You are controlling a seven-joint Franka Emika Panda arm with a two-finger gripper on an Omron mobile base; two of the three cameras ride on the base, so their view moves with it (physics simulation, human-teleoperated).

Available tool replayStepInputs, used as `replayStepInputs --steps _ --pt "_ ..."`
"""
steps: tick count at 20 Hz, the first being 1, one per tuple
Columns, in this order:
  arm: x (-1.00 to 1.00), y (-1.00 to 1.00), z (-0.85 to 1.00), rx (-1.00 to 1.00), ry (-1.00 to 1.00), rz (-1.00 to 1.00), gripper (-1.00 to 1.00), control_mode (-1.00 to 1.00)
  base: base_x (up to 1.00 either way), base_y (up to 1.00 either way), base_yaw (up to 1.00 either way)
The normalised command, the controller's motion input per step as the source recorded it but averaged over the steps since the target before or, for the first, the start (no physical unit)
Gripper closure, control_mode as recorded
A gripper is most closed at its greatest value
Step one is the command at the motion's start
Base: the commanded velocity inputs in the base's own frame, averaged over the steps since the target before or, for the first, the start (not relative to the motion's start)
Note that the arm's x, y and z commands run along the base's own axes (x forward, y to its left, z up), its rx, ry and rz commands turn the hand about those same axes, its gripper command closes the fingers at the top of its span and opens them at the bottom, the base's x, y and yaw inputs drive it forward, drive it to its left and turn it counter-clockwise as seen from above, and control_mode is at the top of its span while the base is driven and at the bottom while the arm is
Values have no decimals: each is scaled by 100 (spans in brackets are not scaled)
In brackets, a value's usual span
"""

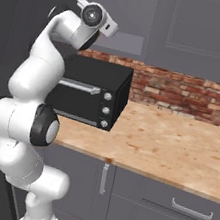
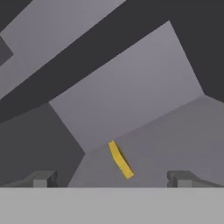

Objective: Pick up the sponge and dish brush from the sink, and place them back in the cabinet, and close the cabinet door.

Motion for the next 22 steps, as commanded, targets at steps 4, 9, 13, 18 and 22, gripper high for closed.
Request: replayStepInputs --steps 4,9,13,18,22 --pt "-58 -17 12 -2 11 0 -100 -100 0 0 0" --pt "-67 -18 2 -7 3 0 -100 -100 0 0 0" --pt "-71 -14 0 -10 4 0 -100 -100 0 0 0" --pt "-71 -7 -5 -20 0 0 -100 -100 0 0 0" --pt "-68 -2 -18 -26 5 0 -100 -100 0 0 0"
